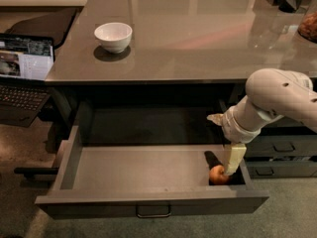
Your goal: Pick orange can from top drawer and place on counter
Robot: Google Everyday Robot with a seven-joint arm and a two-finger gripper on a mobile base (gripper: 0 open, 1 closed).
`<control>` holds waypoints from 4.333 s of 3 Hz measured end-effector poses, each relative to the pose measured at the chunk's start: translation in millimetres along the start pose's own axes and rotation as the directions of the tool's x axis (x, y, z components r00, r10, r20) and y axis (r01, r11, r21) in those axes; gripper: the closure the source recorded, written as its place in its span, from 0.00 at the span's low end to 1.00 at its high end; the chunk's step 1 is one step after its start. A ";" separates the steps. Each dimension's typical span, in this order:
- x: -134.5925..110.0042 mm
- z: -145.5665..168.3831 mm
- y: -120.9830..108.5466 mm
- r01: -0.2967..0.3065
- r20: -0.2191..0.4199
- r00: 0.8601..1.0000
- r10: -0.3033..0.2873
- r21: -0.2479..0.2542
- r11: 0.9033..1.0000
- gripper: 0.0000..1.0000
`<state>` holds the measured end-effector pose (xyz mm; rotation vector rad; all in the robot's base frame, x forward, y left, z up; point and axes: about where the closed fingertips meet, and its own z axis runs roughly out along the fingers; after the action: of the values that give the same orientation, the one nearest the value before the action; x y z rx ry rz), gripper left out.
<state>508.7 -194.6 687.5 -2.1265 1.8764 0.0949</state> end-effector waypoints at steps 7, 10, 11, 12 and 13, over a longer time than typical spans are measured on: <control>3.7 76.2 25.0 0.025 0.085 0.996 -0.020 -0.057 0.998 0.00; 3.0 80.8 25.1 0.005 0.071 0.997 -0.001 -0.061 0.998 0.65; 2.2 72.2 24.1 0.003 0.064 0.998 0.000 -0.043 0.999 0.89; -0.3 66.6 22.7 0.008 0.067 0.998 -0.005 -0.034 0.999 1.00; -10.1 41.7 18.5 0.037 0.062 0.997 -0.037 -0.008 0.999 1.00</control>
Offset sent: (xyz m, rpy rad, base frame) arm 0.0127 -0.0131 -0.0521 0.0723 -0.0077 0.0438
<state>495.3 -175.6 647.0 -2.1385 1.8046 0.1595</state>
